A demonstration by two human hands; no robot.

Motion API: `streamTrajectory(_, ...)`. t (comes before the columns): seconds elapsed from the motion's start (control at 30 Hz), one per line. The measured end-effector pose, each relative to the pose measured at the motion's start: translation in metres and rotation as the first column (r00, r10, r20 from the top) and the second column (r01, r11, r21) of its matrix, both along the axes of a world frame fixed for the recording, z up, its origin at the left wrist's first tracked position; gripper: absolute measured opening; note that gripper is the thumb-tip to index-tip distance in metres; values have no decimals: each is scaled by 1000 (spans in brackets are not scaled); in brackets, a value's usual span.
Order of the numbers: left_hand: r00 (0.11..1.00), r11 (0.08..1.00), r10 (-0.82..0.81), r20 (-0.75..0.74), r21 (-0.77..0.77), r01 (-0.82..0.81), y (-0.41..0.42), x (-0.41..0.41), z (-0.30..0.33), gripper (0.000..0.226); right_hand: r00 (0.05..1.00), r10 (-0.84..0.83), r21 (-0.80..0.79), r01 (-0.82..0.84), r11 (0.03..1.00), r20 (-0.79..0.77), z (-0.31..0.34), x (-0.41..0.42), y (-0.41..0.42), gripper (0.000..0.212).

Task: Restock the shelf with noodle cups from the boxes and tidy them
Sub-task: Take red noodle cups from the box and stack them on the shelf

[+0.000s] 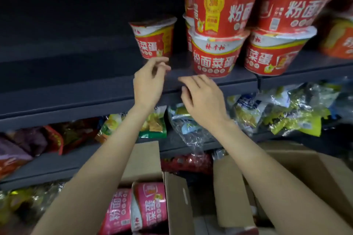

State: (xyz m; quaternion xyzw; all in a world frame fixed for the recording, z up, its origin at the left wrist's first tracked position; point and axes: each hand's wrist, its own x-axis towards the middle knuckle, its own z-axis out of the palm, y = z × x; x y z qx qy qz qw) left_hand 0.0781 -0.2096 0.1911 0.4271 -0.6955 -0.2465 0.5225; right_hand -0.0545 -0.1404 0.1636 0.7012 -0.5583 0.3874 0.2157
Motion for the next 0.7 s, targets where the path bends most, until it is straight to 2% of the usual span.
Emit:
streamTrajectory(0.07,996,992,-75,-50,-110,69,56,-4,-26,20,998,-9,-28,11,1000,64,-24,-22,45,22)
streamTrajectory(0.13,985,980,-172,-22,-107,168,102,-15,-62,21,991,-61,14,60,998,120,-59,-50,88,20)
streamTrajectory(0.23,938,947,-315,144,120,299,137,-49,-130,21,963,-222,202,190,961,153,-118,-94,140,18)
streamTrajectory(0.3,854,893,-429,293,282,352,143,-79,-174,30,937,-314,333,250,909,154,-153,-124,164,16)
streamTrajectory(0.37,764,852,-503,404,377,363,138,-111,-212,47,907,-386,440,281,853,170,-184,-152,181,19)
streamTrajectory(0.47,679,840,-530,508,426,337,113,-164,-257,59,862,-477,581,304,755,169,-225,-186,194,18)
streamTrajectory(0.57,569,815,-573,589,486,317,85,-214,-297,64,834,-549,718,343,606,65,-266,-209,199,24)
streamTrajectory(0.63,506,819,-571,647,497,288,77,-234,-315,55,833,-554,817,317,482,3,-292,-221,204,32)
streamTrajectory(0.7,529,862,-504,682,434,262,81,-243,-317,40,822,-568,886,287,364,-32,-312,-231,208,38)
